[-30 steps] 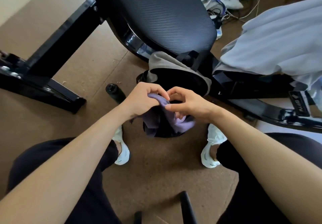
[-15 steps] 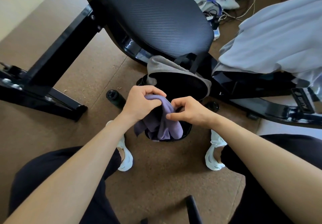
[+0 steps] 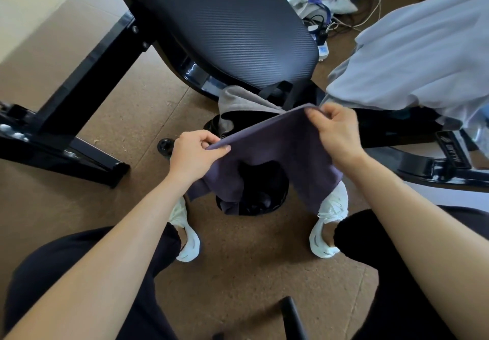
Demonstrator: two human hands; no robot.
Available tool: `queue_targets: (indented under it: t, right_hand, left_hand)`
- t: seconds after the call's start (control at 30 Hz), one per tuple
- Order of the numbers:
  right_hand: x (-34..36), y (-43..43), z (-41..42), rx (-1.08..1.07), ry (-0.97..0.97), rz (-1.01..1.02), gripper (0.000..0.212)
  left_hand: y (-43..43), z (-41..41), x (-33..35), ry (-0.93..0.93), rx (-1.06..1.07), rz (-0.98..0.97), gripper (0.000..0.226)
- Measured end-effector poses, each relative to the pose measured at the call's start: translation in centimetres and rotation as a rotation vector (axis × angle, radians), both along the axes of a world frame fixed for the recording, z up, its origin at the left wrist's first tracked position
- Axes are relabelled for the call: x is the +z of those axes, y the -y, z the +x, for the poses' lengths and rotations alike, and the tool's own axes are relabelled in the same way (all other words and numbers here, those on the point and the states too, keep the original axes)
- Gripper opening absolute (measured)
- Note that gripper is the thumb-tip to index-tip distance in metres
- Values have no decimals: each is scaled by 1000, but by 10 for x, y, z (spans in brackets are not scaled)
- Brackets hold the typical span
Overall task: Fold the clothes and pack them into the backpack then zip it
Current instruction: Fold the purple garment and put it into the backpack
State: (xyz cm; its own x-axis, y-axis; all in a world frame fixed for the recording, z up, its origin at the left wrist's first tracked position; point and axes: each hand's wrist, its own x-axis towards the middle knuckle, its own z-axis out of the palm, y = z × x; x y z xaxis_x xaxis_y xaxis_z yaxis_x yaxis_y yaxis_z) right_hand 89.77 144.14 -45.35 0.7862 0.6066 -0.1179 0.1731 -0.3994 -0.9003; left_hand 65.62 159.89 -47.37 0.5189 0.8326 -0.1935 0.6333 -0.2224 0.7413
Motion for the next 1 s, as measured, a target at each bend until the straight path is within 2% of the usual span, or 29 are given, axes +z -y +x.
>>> queue_targets:
  t: [0.13, 0.27, 0.37, 0.43, 0.5, 0.6, 0.7, 0.8, 0.9, 0.93, 1.0]
  right_hand:
    - [2, 6, 20, -295, -90, 61, 41]
    - [0, 4, 20, -323, -248, 6, 38]
    - [-5, -1, 7, -166, -364, -100, 38]
    - [-6, -3, -5, -25, -383, -93, 34]
    - [-4, -3, -17, 115, -343, -92, 18]
    - [-1, -4, -34, 359, -448, -11, 63]
    - [2, -3, -43, 579, -455, -16, 68]
    - [7, -4, -48, 705, -417, -103, 45]
    - [3, -4, -48, 561, -384, -130, 6]
    - [2, -4, -48, 494, -379, -129, 2]
    - [-1, -6, -44, 365, -414, -93, 14]
  left_hand:
    - [-5, -2, -5, 15, 54, -11, 16]
    - [-9, -1, -11, 115, 197, -198, 25]
    - [-5, 5, -5, 220, 179, -413, 58]
    - [0, 10, 1, 262, 108, -505, 65]
    - [7, 15, 3, 284, 20, -546, 54]
    - [19, 25, 8, 301, -127, -545, 13]
    - [27, 30, 10, 306, -270, -576, 10]
    - [30, 32, 13, 277, -365, -537, 17]
    - [31, 31, 13, 283, -412, -579, 26]
    - [31, 31, 12, 278, -411, -556, 30]
    - [29, 30, 7, 243, -381, -499, 33]
